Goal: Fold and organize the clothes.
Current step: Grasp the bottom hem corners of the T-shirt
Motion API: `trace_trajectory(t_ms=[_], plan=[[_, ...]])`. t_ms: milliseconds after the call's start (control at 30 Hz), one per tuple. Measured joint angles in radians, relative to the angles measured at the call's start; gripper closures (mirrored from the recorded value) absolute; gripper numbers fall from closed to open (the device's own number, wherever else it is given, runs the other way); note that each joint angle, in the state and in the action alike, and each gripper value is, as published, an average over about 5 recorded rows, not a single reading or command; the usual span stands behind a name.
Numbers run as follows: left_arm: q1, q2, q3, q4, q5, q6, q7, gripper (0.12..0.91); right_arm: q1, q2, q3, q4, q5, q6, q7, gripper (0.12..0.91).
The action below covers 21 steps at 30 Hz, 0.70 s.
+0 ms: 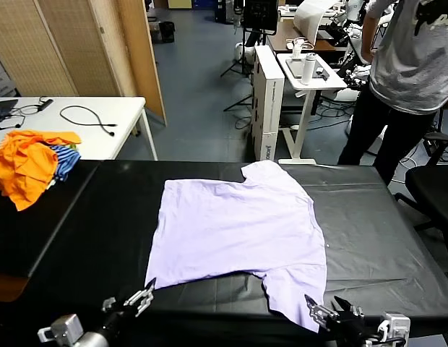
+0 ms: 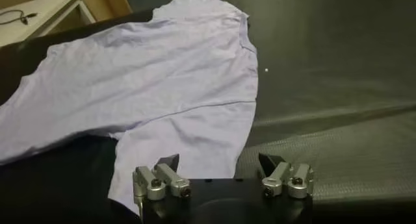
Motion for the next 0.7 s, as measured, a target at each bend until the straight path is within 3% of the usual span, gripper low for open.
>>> trace_trajectory(t_ms=[267, 500, 700], plan=[[-0.004, -0.019, 0.019, 0.015, 0.038, -0.004, 0.004, 0.123, -0.001, 0.006, -0.015, -0.006, -0.014, -0.001, 0.006, 0.139], [-0.004, -0.029, 0.029, 0.023, 0.057, -0.009, 0.011, 0.156, 0.001, 0.007, -0.016, -0.023, -0.014, 0.000, 0.010, 0.457], [-0.006, -0.031, 0.028, 0.036, 0.056, -0.010, 0.018, 0.376, -0.001, 0.010, -0.019, -0.020, -0.012, -0.003, 0.011, 0.765]])
